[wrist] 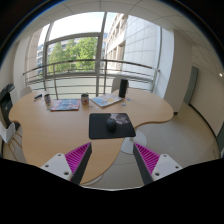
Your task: Arrange mouse
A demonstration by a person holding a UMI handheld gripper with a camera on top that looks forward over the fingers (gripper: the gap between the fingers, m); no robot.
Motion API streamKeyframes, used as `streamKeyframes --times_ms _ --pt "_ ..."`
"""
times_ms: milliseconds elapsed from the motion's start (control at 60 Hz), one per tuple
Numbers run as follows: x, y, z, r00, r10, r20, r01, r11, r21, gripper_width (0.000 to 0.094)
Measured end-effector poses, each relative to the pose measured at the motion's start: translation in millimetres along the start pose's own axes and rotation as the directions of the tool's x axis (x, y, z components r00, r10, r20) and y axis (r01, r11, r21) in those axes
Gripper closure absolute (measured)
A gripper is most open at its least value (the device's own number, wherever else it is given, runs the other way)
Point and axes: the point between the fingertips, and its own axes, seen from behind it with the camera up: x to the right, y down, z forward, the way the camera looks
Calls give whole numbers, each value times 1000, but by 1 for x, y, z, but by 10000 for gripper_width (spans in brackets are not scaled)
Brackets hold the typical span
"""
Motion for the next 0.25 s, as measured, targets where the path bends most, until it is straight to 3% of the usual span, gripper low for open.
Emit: streamKeyframes --times_ms 250 --pt "10 4 -11 1000 -11 -24 11 1000 4 89"
